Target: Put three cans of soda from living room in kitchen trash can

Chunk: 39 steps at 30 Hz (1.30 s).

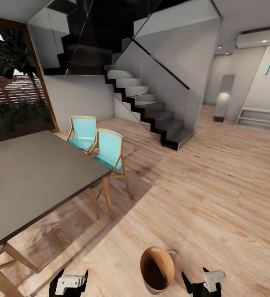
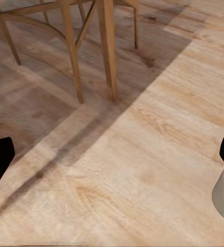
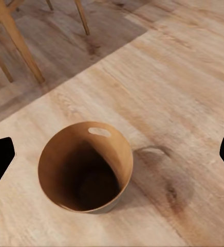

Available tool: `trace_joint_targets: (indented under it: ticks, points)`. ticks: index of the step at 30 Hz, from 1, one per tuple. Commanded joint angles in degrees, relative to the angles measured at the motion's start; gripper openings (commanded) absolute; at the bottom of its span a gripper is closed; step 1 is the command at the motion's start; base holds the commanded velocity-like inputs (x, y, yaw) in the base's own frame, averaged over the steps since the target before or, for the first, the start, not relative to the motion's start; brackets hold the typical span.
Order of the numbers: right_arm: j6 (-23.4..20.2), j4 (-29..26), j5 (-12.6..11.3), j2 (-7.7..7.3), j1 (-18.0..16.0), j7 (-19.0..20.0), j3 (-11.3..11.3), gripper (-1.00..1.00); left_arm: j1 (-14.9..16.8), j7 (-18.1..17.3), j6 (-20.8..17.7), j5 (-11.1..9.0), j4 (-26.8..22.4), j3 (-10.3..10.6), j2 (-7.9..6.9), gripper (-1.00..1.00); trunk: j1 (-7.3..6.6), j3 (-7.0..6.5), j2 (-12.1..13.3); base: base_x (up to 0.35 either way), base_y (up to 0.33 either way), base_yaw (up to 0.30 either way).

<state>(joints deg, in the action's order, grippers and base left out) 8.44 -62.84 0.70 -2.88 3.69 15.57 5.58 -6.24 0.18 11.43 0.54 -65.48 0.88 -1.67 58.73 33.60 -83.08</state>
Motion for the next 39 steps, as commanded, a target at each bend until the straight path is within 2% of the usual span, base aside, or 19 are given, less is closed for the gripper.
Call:
trace_joint_targets:
  ticks: [1, 15, 39]
  points:
    - [0.00, 0.00, 0.00, -0.01, 0.00, 0.03, -0.02, 1.00, 0.00, 0.00, 0.00, 0.01, 0.00, 0.00, 0.00, 1.00, 0.00, 0.00, 0.00, 0.000, 0.000, 0.258]
    - [0.00, 0.00, 0.00, -0.02, 0.00, 0.07, -0.03, 1.00, 0.00, 0.00, 0.00, 0.07, 0.00, 0.02, 0.00, 1.00, 0.00, 0.00, 0.00, 0.000, -0.022, 0.258]
    - [0.00, 0.00, 0.00, -0.02, 0.00, 0.07, -0.74, 1.00, 0.00, 0.00, 0.00, 0.07, 0.00, 0.04, 0.00, 1.00, 0.00, 0.00, 0.00, 0.000, -0.275, 0.258]
